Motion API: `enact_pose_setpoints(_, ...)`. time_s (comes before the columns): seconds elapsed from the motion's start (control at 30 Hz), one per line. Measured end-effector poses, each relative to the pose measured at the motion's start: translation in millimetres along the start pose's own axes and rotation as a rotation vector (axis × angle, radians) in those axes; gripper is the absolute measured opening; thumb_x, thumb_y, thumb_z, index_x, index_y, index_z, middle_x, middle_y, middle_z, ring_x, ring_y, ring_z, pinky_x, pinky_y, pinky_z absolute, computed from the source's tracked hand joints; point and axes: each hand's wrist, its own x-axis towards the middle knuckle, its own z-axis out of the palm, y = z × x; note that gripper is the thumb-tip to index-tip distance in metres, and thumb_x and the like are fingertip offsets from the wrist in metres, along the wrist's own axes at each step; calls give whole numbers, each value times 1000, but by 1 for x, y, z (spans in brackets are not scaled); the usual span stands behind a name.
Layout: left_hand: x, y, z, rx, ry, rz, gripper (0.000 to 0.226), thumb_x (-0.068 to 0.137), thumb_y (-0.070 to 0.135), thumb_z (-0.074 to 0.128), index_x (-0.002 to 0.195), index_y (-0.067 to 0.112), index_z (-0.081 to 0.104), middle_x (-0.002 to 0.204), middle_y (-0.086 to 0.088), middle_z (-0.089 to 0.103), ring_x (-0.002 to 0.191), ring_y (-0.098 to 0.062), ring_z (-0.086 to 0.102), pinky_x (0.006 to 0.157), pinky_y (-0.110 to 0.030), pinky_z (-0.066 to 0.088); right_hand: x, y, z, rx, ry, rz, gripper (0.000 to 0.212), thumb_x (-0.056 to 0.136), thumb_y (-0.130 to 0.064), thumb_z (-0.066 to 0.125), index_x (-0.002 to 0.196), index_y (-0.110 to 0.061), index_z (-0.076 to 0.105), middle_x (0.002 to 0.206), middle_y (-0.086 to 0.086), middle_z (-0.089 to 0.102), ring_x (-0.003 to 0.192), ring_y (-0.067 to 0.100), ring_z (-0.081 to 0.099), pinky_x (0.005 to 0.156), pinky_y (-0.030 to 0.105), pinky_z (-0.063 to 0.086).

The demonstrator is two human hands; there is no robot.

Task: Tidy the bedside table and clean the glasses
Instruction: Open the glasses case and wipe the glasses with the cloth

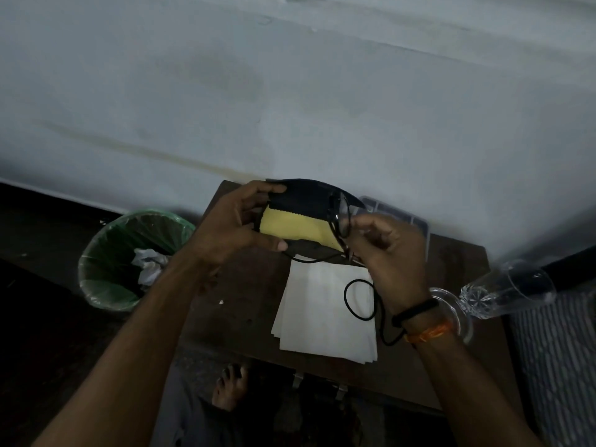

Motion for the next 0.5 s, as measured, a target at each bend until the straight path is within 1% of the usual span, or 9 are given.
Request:
enact_pose_setpoints(0.03, 0, 2, 1, -7, -17, 4, 85, 55, -4, 90, 129, 21, 59, 129, 0, 64, 122, -15, 59, 99, -44, 53, 1, 1, 3, -86, 58, -60, 15, 81, -5, 72, 91, -16, 78, 83, -3, 75, 71, 13, 69, 63, 33, 57)
enact_pose_setpoints(0.1, -1, 5, 5, -38, -62, 6, 85, 55, -8, 88, 130, 18, 58, 128, -2, 65, 121, -19, 60, 99, -49, 52, 3, 1, 9, -259, 114, -180, 17, 82, -9, 70, 95, -16, 78, 89, -4, 75, 75, 9, 68, 69, 27, 56)
enact_pose_setpoints(0.17, -2, 7, 10, -79, -104, 0, 84, 56, -13, 85, 131, 14, 57, 128, -5, 65, 120, -25, 61, 98, -53, 52, 3, 1, 15, -409, 91, -258, 19, 82, -16, 68, 97, -17, 79, 91, -2, 75, 75, 10, 66, 71, 24, 54)
enact_pose_setpoints(0.23, -3, 7, 12, -102, -123, 2, 84, 57, -15, 84, 132, 12, 56, 128, -8, 65, 119, -29, 62, 97, -57, 51, 2, 3, 23, -509, 55, -298, 20, 80, -20, 67, 96, -18, 80, 89, -1, 74, 77, 16, 65, 70, 26, 52)
enact_pose_setpoints(0.3, -2, 7, 13, -113, -128, 5, 85, 57, -16, 83, 132, 11, 55, 128, -10, 65, 120, -30, 62, 97, -59, 50, 1, 4, 29, -566, 39, -323, 21, 80, -24, 65, 94, -19, 80, 86, -2, 74, 77, 21, 62, 66, 27, 48)
enact_pose_setpoints(0.37, -2, 7, 13, -125, -128, 3, 85, 58, -18, 82, 133, 9, 54, 128, -11, 65, 120, -30, 62, 98, -58, 50, 1, 3, 30, -584, 32, -340, 22, 80, -26, 64, 94, -20, 80, 85, -4, 74, 78, 21, 58, 63, 24, 40)
enact_pose_setpoints(0.43, -3, 7, 14, -133, -125, 6, 84, 58, -18, 81, 134, 8, 53, 128, -11, 65, 120, -29, 62, 98, -56, 51, 1, 2, 29, -596, 38, -347, 22, 79, -24, 65, 95, -20, 80, 85, -4, 74, 79, 21, 55, 63, 22, 33)
enact_pose_setpoints(0.5, -3, 8, 15, -142, -118, 4, 85, 58, -19, 81, 134, 7, 53, 128, -12, 65, 120, -29, 62, 98, -54, 51, 2, 2, 29, -593, 29, -346, 24, 80, -24, 62, 96, -19, 80, 86, -5, 74, 82, 20, 52, 65, 21, 28)
